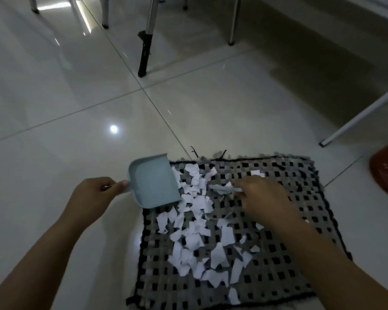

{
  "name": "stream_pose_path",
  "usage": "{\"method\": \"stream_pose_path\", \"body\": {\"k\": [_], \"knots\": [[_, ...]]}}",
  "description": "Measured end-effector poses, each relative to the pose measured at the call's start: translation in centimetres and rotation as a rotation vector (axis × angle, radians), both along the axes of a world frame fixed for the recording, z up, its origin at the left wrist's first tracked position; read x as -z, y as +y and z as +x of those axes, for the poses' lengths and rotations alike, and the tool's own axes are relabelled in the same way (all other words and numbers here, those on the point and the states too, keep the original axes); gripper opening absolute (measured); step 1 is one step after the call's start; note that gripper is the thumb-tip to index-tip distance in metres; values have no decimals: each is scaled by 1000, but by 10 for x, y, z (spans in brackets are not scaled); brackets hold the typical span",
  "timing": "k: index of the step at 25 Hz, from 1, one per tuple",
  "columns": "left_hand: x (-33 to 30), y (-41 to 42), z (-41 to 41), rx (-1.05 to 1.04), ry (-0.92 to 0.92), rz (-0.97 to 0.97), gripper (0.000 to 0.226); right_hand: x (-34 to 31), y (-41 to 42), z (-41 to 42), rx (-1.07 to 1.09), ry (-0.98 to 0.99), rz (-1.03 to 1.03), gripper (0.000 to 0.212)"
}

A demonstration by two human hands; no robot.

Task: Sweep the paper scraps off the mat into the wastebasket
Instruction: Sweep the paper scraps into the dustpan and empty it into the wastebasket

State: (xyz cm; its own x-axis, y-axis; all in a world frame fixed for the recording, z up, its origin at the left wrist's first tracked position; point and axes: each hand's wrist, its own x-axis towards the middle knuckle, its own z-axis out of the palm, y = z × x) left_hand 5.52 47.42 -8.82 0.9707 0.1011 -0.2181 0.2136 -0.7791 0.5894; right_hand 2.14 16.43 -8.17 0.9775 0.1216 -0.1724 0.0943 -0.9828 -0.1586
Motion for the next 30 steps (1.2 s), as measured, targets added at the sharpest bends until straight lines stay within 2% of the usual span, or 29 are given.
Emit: {"method": "stream_pose_path", "body": {"k": [3,7,12,15,18,22,25,30], "knots": [[8,7,7,-5,-17,-42,40,-15,12,2,98,-59,63,18],[12,23,18,-64,-73,-53,53,-15,51,45,30,-172,64,19],[20,39,19,-39,14,30,48,12,84,63,-138,-35,35,18],[20,48,14,-44,63,36,49,13,73,36,-130,42,125,22],[18,53,11,-15,122,18,53,4,58,-3,-188,189,112,27],[10,53,1,91,154,57,56,-14,55,-11,-186,90,149,15],[4,57,-13,114,178,45,50,-14,72,10,-172,-19,125,17],[0,52,-29,109,202,50,50,3,93,8,-344,90,35,30]]}}
